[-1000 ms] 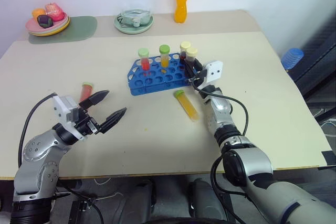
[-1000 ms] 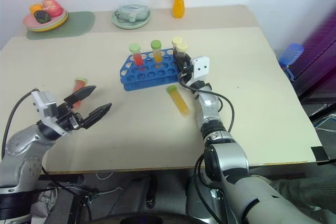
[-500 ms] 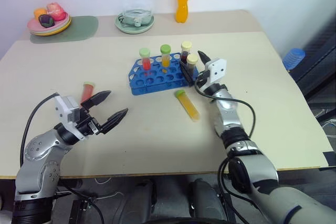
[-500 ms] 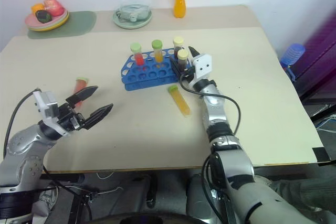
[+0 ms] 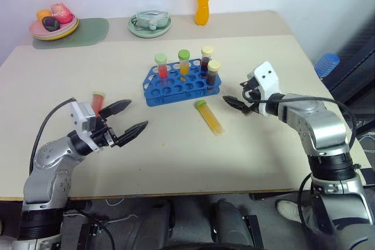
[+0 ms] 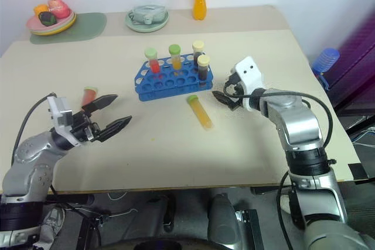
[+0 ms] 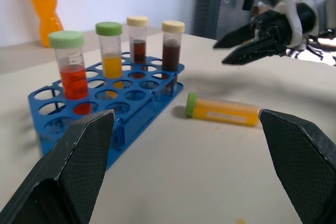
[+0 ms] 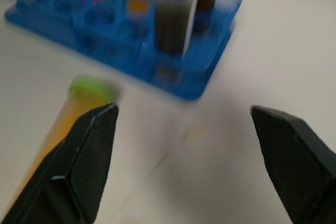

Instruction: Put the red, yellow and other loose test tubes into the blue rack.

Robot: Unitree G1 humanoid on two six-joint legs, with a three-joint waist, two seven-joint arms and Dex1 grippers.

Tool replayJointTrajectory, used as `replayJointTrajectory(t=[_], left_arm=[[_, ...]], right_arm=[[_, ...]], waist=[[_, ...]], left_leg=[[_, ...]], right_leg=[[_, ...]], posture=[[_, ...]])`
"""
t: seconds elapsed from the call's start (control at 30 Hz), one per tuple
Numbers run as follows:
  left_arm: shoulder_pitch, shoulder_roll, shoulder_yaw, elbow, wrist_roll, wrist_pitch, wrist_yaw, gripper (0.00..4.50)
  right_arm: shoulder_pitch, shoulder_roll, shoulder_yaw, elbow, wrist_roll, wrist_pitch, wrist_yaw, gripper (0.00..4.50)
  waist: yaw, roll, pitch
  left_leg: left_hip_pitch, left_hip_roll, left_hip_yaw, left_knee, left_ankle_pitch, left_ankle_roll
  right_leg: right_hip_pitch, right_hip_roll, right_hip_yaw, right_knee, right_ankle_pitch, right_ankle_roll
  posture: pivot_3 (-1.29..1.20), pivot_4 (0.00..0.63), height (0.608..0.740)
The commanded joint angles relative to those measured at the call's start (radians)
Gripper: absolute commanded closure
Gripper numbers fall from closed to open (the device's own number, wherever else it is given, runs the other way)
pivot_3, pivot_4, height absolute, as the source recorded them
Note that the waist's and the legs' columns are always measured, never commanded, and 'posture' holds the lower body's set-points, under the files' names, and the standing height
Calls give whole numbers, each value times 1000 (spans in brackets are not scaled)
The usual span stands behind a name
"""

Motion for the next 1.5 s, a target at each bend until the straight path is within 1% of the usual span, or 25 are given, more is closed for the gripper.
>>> replayJointTrajectory(t=[0.03, 0.07, 0.13, 0.37, 0.5, 0.73, 0.83, 0.97, 1.27, 1.37, 1.5], left_arm=[[-27, 14, -8, 10, 14, -14, -26, 0], [-32, 15, -11, 14, 17, -15, -30, 0], [-34, 14, -14, 18, 21, -16, -38, 0], [-26, 11, -17, 11, 25, -13, -47, 0], [-22, 15, -17, 8, 24, -11, -54, 0], [-10, 23, -7, 5, 20, -7, -65, 0], [-5, 26, -5, 0, 19, -7, -63, 0], [13, 32, 2, -15, 12, -1, -60, 0], [36, 29, 8, -34, 9, 1, -47, 0], [40, 28, 9, -37, 8, 2, -44, 0], [41, 28, 10, -36, 7, 2, -40, 0]], right_arm=[[-129, -27, 80, -28, 29, 220, 6, 388], [-157, -25, 93, -22, 41, 263, 11, 388], [-210, 19, 93, -13, 54, 360, -20, 388], [-282, 98, 108, 10, 51, 515, -102, 388], [-298, 165, 97, 64, 29, 530, -172, 388], [-317, 216, 111, 139, 18, 530, -248, 388], [-325, 224, 116, 174, 17, 530, -262, 388], [-328, 216, 161, 187, 24, 530, -260, 388], [-328, 244, 187, 235, 23, 515, -263, 388], [-342, 250, 195, 285, 10, 481, -262, 1193], [-357, 258, 203, 331, -4, 448, -258, 3163]], waist=[[1, 0, 0], [1, 0, 0], [2, 0, 0], [6, 0, 0], [6, 0, 0], [3, 0, 0], [0, 0, 0], [-2, 0, 0], [-4, 0, 0], [-5, -1, 0], [-6, -1, 0]], left_leg=[[0, 0, 0, 0, 0, 0], [-1, 0, 0, 0, 0, 0], [-2, 0, 0, 0, 0, 1], [-5, -1, 0, 1, -1, 1], [-5, -1, 0, 1, -1, 1], [-5, -1, 1, 1, 0, 1], [-5, -1, 1, 1, 0, 1], [-5, -1, 1, 1, 0, 1], [-5, -1, 1, 1, 0, 1], [-5, -1, 1, 1, 0, 1], [-4, -1, 2, 1, 0, 1]], right_leg=[[0, 0, 0, 0, 0, 0], [0, 0, 0, 0, 0, 0], [-2, 0, 0, -1, 0, 0], [-3, 0, 0, -1, 0, 0], [-4, 0, 0, -1, 0, 0], [-4, 0, 0, 0, 0, 0], [-4, 0, 0, 0, 0, 0], [-4, 0, 0, 0, 0, 0], [-5, 0, 0, 1, 0, 0], [-5, 0, 0, 1, 0, 0], [-5, 1, 0, 1, 0, 0]], posture=[[0, 150, 740], [0, 150, 740], [0, 150, 740], [0, 150, 740], [0, 150, 740], [0, 150, 740], [0, 150, 740], [0, 150, 740], [0, 150, 740], [0, 150, 740], [0, 150, 740]])
